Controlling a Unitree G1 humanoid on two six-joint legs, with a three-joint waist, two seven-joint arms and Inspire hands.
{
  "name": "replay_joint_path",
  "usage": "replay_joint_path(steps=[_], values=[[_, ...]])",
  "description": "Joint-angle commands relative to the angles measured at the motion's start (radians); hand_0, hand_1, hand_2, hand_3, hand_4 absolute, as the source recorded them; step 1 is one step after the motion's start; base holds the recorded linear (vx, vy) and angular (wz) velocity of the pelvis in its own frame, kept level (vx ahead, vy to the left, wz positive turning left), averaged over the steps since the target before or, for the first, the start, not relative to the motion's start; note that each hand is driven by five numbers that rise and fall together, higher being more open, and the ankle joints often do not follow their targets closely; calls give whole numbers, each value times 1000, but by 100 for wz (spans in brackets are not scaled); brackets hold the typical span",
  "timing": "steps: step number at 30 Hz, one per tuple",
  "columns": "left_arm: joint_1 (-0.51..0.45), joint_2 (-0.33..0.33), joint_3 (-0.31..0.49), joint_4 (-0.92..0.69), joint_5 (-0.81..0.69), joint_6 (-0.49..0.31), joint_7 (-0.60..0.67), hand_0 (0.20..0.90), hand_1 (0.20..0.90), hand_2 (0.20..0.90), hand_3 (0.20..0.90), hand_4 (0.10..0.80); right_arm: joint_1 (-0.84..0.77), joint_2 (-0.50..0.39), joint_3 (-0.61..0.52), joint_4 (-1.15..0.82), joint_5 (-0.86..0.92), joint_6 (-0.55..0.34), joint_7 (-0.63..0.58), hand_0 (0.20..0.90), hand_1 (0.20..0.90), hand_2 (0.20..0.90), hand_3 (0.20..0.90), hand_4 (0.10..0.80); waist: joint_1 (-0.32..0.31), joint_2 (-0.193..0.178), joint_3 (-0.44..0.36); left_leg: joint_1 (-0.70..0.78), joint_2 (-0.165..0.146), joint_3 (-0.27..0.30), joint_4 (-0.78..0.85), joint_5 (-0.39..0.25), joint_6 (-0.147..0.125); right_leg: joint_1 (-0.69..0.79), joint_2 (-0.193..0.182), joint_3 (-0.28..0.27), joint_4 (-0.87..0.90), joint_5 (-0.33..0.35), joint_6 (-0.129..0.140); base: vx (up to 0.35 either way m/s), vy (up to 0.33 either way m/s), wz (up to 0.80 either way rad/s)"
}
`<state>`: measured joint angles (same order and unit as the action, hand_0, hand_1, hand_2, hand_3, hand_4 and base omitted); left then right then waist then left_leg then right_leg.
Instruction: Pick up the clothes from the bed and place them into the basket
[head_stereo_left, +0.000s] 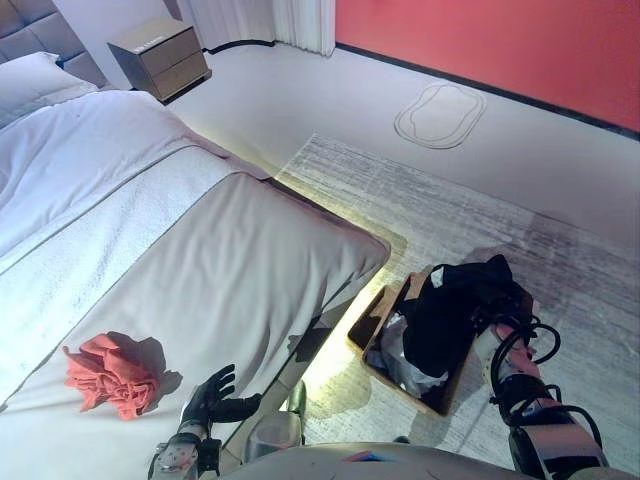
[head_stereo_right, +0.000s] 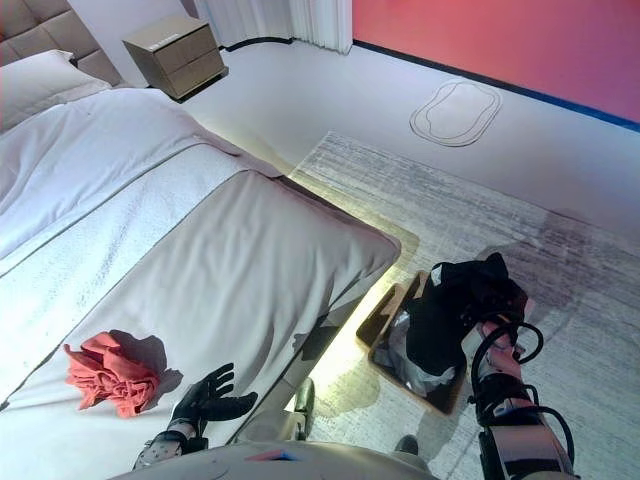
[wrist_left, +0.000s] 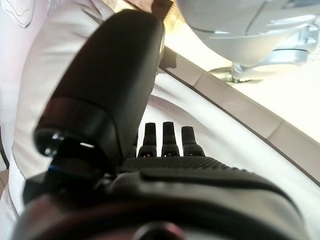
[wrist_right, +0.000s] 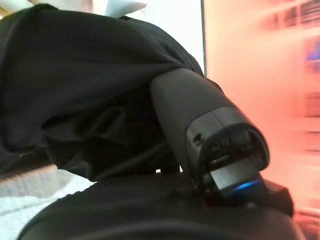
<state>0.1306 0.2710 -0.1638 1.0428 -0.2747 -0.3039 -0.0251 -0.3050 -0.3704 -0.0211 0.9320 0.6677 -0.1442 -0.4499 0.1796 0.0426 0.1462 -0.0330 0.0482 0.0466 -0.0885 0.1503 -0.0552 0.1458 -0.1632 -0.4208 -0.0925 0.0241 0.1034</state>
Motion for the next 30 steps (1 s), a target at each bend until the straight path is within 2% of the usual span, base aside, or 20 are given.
replay_joint_path(steps=[1, 17, 22, 30], values=[[-63, 31, -77, 4, -10, -59, -5, 900, 900, 900, 900, 800, -162, -123, 13, -34, 9, -69, 11, 900, 900, 900, 900, 800, 56, -3, -7, 24, -24, 1, 1, -90, -8, -23, -12, -43, 62, -1, 0, 1, 2, 5], [-47, 27, -73, 14, -24, -70, -25, 900, 900, 900, 900, 800, -136, -118, 7, -63, -3, -59, 12, 900, 900, 900, 900, 800, 42, -1, -12, 40, -17, 11, 1, -93, -14, -15, -8, -39, 71, -16, -7, 14, -2, 1], [-49, 25, -67, 16, -23, -71, -23, 900, 900, 900, 900, 800, -100, -107, 9, -41, -14, -35, 87, 900, 900, 900, 900, 800, 41, -2, -18, 49, -12, 11, 1, -94, -17, -5, -4, -41, 75, -24, -12, -2, -6, 0], [-47, 21, -39, 8, -35, -65, -14, 900, 900, 900, 900, 800, -74, -97, 89, -48, -137, -28, 188, 900, 900, 900, 900, 800, 69, -12, -19, 48, 1, -14, 6, -82, -32, 15, 15, -63, 102, -62, -35, -19, -35, 6]])
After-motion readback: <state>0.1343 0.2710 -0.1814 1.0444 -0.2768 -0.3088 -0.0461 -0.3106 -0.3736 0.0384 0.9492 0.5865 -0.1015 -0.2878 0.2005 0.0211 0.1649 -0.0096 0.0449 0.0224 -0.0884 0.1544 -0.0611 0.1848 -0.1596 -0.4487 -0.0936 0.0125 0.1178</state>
